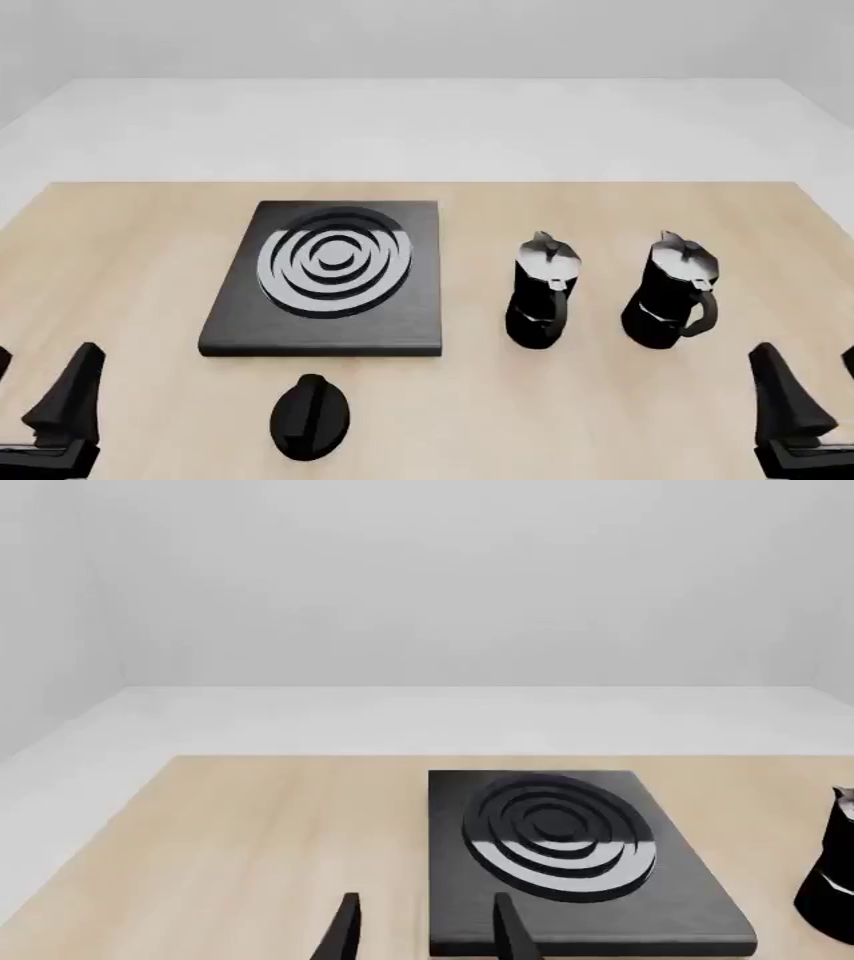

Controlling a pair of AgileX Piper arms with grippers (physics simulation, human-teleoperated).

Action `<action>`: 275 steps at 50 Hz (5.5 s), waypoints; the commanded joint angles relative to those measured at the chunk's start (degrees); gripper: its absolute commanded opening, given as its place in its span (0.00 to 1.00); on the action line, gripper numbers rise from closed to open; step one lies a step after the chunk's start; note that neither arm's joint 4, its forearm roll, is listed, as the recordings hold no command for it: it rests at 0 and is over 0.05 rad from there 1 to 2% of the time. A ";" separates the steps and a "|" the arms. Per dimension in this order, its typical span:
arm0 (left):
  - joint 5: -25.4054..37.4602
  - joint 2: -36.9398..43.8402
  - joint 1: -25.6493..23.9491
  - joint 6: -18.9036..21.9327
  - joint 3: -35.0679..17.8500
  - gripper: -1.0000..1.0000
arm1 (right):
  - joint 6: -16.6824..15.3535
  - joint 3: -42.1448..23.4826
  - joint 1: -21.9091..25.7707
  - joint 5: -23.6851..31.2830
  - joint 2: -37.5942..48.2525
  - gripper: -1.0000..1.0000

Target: Put both moka pots on the stove.

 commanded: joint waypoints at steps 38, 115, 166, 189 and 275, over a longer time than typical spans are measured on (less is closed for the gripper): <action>-0.07 0.29 0.00 -0.02 -0.16 1.00 | -2.56 -27.28 9.35 5.98 35.44 1.00; -0.07 0.29 0.01 -0.01 -0.17 1.00 | 12.67 -42.74 18.47 13.19 68.38 1.00; -0.07 0.31 0.01 -0.01 -0.17 1.00 | 16.38 -38.03 20.80 4.84 76.59 1.00; -0.07 0.31 0.00 0.00 -0.17 1.00 | 18.12 -36.17 22.02 1.30 79.86 1.00; -0.07 0.30 0.00 0.00 -0.17 1.00 | 2.02 -54.70 30.45 -2.36 82.28 0.00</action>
